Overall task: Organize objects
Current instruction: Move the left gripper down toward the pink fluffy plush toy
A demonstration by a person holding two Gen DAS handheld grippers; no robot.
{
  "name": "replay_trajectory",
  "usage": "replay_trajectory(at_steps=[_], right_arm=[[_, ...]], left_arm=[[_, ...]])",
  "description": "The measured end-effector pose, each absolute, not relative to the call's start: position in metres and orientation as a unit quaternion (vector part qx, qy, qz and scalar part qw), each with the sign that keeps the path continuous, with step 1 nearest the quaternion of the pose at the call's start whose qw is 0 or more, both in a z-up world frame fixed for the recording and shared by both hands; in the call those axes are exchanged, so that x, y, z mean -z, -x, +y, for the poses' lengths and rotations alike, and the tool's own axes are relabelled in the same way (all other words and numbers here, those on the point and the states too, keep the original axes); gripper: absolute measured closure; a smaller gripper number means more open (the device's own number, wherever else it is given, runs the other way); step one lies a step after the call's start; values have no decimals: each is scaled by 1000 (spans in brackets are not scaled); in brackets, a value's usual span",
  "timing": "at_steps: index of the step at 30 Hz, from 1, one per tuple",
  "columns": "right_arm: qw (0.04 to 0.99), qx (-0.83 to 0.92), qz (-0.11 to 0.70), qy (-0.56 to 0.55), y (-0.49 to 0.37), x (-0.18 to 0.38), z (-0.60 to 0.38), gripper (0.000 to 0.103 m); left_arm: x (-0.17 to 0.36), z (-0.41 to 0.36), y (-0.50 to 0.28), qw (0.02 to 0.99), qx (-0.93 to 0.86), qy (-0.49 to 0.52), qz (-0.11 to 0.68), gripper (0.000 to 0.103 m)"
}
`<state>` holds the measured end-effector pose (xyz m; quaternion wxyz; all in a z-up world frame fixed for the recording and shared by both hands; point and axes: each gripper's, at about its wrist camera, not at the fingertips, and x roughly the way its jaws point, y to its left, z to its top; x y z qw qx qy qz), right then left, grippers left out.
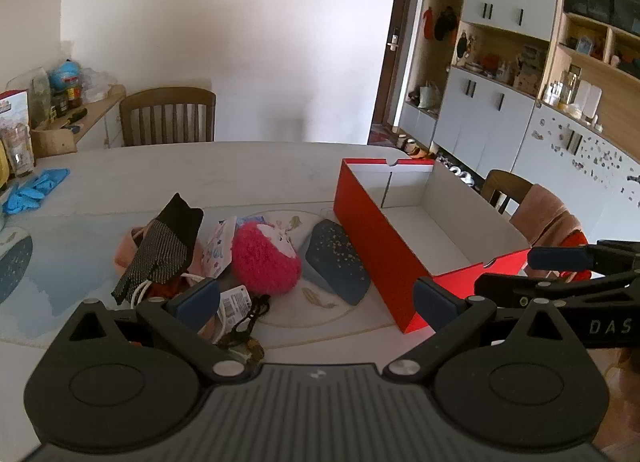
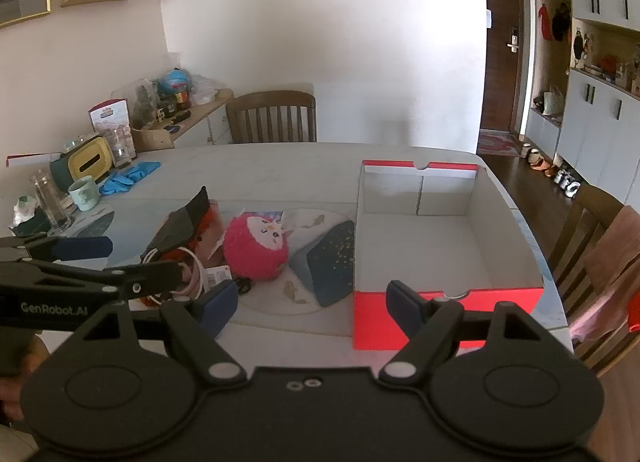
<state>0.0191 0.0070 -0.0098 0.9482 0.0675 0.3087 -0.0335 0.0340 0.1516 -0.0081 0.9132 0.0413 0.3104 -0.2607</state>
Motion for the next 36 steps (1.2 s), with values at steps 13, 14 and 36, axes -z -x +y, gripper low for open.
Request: replay_trajectory(at_steps=[13, 14, 36], right_arm=[[947, 75, 301, -84, -41, 2, 12, 22], [947, 80, 298, -85, -43, 0, 13, 23], [945, 111, 297, -81, -76, -8, -34, 22]], left_arm=[[5, 169, -79, 907, 278, -45, 312, 0], [5, 170, -83, 907, 280, -45, 310, 0], [4, 151, -130, 911, 258, -35, 319, 0]])
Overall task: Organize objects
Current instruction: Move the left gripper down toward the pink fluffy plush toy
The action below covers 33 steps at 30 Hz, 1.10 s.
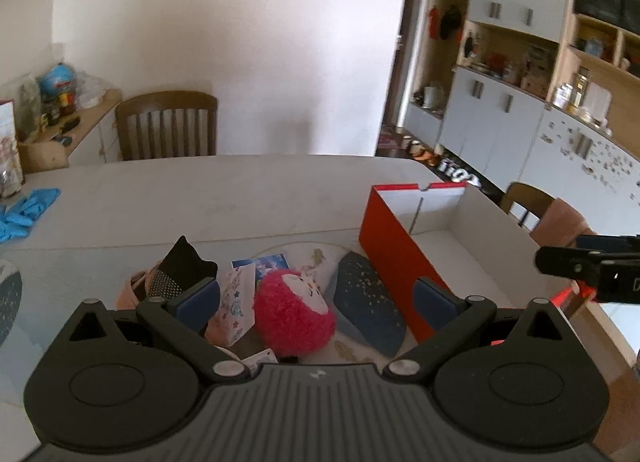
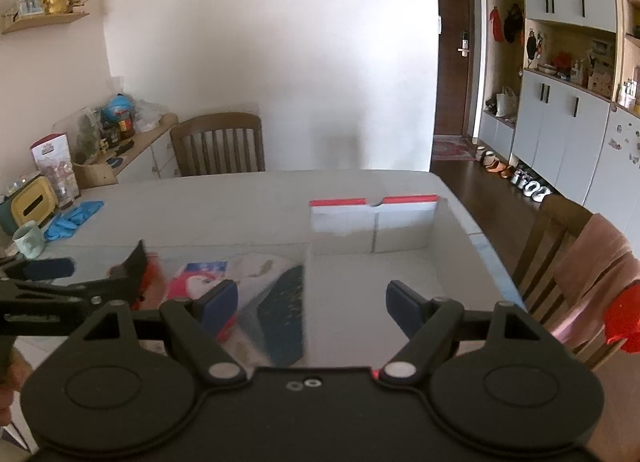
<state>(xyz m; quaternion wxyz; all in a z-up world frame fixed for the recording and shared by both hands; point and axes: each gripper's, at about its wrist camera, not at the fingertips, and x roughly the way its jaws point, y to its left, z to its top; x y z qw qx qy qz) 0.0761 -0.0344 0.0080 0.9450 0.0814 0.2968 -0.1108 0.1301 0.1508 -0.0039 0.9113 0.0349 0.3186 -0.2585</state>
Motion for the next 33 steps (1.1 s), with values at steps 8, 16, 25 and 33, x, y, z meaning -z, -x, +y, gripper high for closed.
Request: replay_trajectory(at_steps=[8, 16, 25, 33], right_arm=[[939, 120, 316, -68, -94, 5, -95, 22], [925, 135, 351, -51, -111, 30, -145, 22], [904, 159, 391, -61, -134, 60, -186, 24], [883, 151, 440, -61, -147, 85, -194, 25]], left_arm=[[7, 134, -135, 926, 203, -20, 318, 0], [26, 129, -141, 921, 181, -1, 344, 0], [53, 112, -154, 910, 186, -24, 370, 0], [84, 96, -177, 901, 177, -62, 391, 0]])
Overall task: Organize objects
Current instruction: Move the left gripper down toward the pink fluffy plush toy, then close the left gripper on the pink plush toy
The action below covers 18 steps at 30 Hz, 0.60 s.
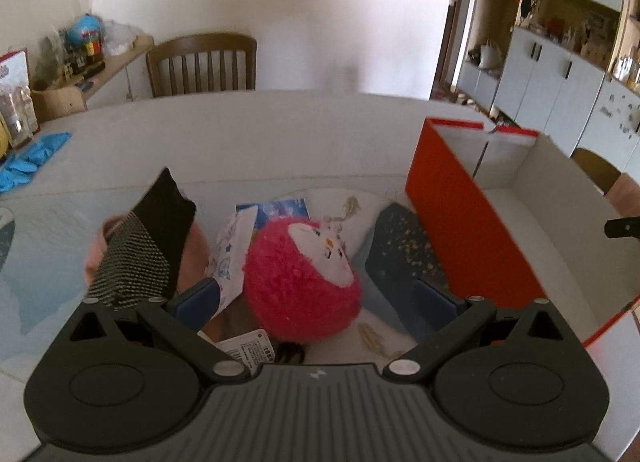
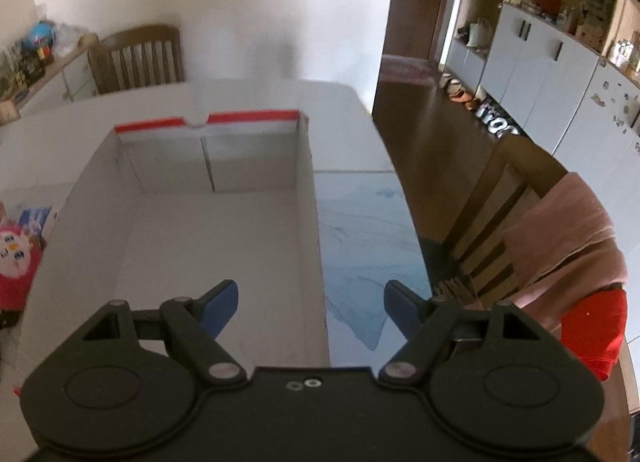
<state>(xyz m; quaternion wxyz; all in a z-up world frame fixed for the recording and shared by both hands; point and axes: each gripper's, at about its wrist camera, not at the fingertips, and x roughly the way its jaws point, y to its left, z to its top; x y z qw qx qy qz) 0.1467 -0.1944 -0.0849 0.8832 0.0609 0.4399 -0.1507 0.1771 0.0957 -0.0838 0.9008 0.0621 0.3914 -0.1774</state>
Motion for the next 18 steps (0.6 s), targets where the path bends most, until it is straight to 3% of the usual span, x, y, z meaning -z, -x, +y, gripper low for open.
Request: replay_trajectory(at_steps=[7, 12, 16, 18], right_arm=[[872, 151, 461, -63, -154, 94, -203, 28], [867, 152, 472, -58, -164, 99, -206, 44], [864, 154, 476, -58, -169, 102, -209, 50], [862, 153, 479, -56, -170, 104, -210, 59]], left_arm=[[114, 80, -198, 879, 170, -100, 435, 0], [124, 77, -216, 871, 151, -96, 458, 0], [127, 73, -225, 870, 147, -96, 461, 0], [129, 70, -229, 869, 146, -100, 463, 0]])
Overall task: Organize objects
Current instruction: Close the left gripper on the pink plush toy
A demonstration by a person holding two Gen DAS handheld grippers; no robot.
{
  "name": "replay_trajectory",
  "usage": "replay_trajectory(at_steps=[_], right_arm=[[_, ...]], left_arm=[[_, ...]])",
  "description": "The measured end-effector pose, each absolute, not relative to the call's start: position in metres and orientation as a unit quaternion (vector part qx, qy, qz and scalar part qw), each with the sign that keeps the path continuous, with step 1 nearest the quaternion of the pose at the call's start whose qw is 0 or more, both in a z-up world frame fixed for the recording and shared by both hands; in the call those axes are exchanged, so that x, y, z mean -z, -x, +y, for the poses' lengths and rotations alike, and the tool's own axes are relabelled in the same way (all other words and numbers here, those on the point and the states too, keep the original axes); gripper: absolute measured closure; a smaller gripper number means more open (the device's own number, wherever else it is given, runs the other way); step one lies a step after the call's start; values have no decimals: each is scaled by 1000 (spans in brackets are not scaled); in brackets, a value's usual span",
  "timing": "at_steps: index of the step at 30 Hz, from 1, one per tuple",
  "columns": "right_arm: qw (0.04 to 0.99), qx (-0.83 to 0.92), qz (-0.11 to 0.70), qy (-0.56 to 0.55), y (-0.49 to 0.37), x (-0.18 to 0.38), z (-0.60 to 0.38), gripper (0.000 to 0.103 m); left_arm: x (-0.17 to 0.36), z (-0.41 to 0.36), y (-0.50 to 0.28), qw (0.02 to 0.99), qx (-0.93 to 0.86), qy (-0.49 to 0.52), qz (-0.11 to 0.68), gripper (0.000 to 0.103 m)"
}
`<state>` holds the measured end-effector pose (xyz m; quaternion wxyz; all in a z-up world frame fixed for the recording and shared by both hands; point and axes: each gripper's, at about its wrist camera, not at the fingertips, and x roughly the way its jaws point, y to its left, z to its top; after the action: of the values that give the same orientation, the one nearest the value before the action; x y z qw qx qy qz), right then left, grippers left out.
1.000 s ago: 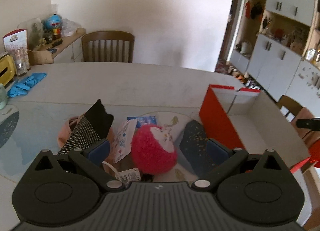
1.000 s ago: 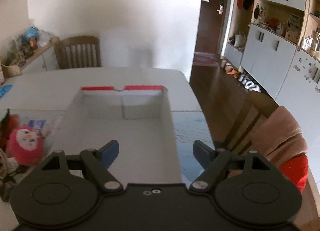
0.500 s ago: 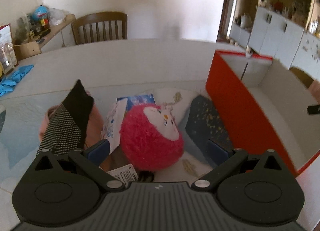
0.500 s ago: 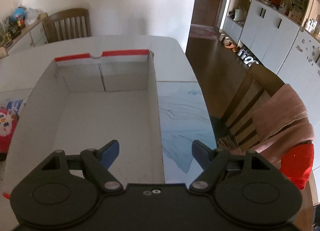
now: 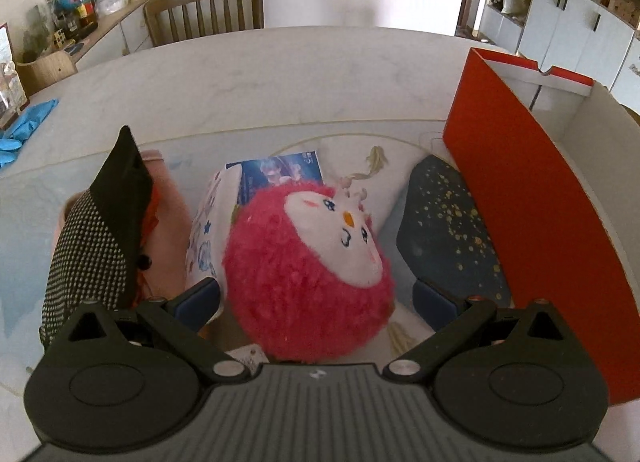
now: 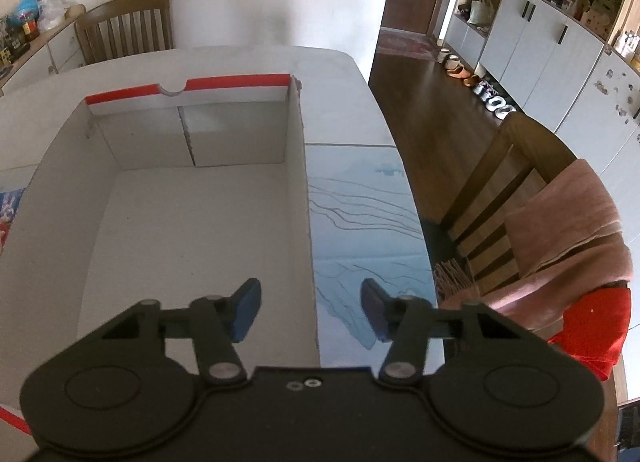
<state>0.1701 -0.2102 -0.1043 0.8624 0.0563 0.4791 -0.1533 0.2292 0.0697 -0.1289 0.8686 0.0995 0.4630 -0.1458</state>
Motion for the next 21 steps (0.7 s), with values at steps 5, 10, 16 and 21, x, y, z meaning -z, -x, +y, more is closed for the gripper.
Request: replay_trajectory(at_steps=[5, 10, 16, 21], right_arm=[[856, 156, 489, -69, -173, 109, -216, 80], [852, 151, 495, -77, -174, 112, -216, 93], [854, 137, 497, -75, -174, 111, -212, 100], [851, 134, 500, -85, -165, 109, -212, 102]], left_arm=[[131, 63, -237, 867, 135, -115, 465, 2], [133, 59, -239, 866, 130, -128, 465, 17], [129, 59, -236, 870, 132, -132, 457, 27], [122, 62, -227, 873, 142, -123, 450, 29]])
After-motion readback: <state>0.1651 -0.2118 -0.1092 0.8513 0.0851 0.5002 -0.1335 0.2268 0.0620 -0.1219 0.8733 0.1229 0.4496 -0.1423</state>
